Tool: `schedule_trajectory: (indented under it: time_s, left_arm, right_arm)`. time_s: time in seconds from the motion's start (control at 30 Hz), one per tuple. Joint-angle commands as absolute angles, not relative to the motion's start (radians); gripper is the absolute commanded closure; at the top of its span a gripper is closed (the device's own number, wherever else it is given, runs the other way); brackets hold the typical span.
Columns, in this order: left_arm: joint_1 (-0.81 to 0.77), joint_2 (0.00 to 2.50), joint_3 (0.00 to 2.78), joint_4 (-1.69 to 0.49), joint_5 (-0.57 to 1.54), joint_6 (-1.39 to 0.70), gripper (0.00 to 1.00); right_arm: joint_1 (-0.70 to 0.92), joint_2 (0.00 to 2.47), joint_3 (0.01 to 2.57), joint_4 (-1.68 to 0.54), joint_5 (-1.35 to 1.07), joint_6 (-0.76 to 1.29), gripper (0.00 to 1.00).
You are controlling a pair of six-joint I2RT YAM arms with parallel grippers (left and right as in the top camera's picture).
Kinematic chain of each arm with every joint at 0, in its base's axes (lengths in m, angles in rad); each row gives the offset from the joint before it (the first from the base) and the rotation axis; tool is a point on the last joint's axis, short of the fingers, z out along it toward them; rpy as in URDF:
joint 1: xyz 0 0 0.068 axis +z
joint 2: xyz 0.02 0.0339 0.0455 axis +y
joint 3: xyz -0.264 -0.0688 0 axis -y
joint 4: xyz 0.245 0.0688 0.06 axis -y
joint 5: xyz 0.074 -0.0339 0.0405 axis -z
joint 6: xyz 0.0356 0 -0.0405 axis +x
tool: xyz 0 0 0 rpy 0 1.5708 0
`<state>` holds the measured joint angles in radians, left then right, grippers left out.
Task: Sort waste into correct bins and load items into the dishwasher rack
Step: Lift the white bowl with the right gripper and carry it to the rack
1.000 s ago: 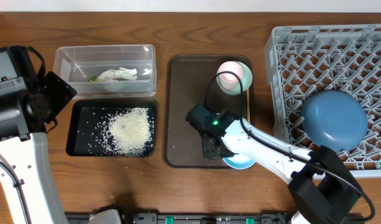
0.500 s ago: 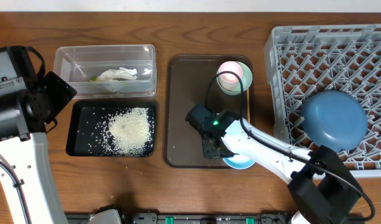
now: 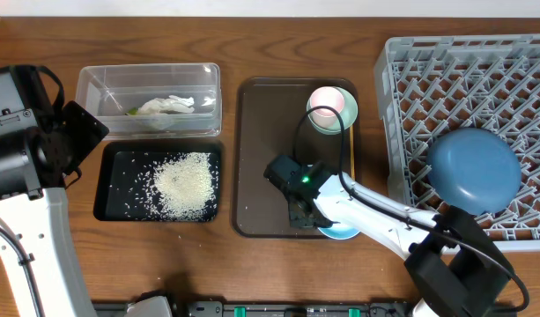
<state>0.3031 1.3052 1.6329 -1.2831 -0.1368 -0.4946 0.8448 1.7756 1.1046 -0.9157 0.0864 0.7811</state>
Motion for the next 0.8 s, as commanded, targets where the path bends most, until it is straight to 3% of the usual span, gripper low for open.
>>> schedule_trajectory:
  time_s: [0.0,0.17,0.3,0.57,0.77]
  left_arm:
    - [0.307,1.302,1.639,-1.287,-0.142,-0.495,0.07]
    - [0.307,1.302,1.639,-1.287,-0.142,-0.495,0.07]
    - [0.307,1.302,1.639,-1.287,-0.142,-0.495,0.07]
    - [0.307,1.302,1.639,-1.287,-0.142,-0.495,0.07]
    - [0.307,1.302,1.639,-1.287,-0.142,-0.495,0.07]
  right_arm:
    - [0.843,1.779,1.111,-0.918,0.097,0.796,0.87]
    - [0.843,1.779,1.174,-0.955,0.097,0.771,0.88]
    - [0.834,1.779,1.266,-1.022,0.098,0.732,0.99]
    - [0.737,1.778,1.499,-1.182,0.097,0.627,0.99]
    - [0.572,1.776,1.707,-1.275,0.091,0.500,0.99]
